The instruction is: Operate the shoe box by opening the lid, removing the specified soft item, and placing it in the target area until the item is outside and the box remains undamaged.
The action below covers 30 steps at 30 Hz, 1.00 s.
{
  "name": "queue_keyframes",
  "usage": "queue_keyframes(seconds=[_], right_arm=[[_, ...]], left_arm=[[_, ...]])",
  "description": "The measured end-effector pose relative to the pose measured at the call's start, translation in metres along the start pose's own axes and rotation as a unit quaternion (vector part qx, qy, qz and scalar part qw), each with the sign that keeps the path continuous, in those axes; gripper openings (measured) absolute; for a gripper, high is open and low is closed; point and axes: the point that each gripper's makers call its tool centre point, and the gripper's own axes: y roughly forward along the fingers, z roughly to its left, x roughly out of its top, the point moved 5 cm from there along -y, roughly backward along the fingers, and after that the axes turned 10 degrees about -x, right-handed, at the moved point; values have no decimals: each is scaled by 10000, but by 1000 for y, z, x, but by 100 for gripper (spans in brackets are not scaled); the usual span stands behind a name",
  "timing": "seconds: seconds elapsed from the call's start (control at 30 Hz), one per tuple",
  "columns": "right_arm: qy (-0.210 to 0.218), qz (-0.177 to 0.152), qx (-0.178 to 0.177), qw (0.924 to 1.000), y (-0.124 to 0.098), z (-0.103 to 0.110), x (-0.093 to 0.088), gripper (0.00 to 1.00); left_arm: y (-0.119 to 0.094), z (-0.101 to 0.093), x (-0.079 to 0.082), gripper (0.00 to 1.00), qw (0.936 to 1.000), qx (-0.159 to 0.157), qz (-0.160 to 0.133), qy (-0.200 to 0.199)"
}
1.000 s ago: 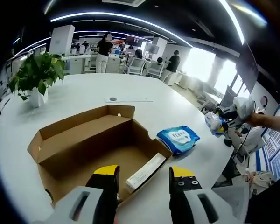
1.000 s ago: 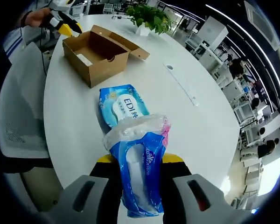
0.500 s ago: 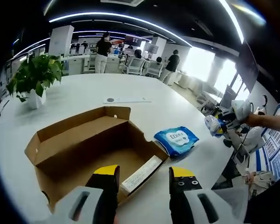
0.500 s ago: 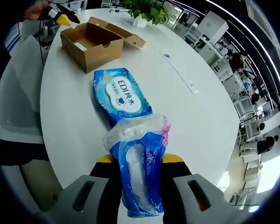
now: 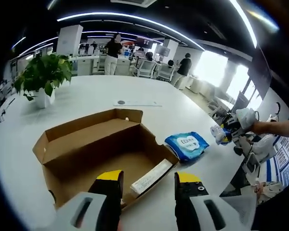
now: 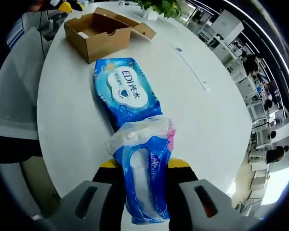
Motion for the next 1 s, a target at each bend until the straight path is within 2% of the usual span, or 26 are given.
queue_keyframes(seconds=[0.63, 0.7, 1.0], right_arm=[[-505, 435, 287, 9974, 47, -4, 0, 29], [-725, 544, 273, 9955, 53, -5, -2, 30], [-560, 638, 412, 9955, 63, -5, -2, 33]], left_arm=[[-30, 17, -16, 43, 9983, 442, -135, -348], [-31, 19, -18, 43, 9981, 467, -139, -382], [-40, 25, -22, 43, 9971, 595, -130, -450]])
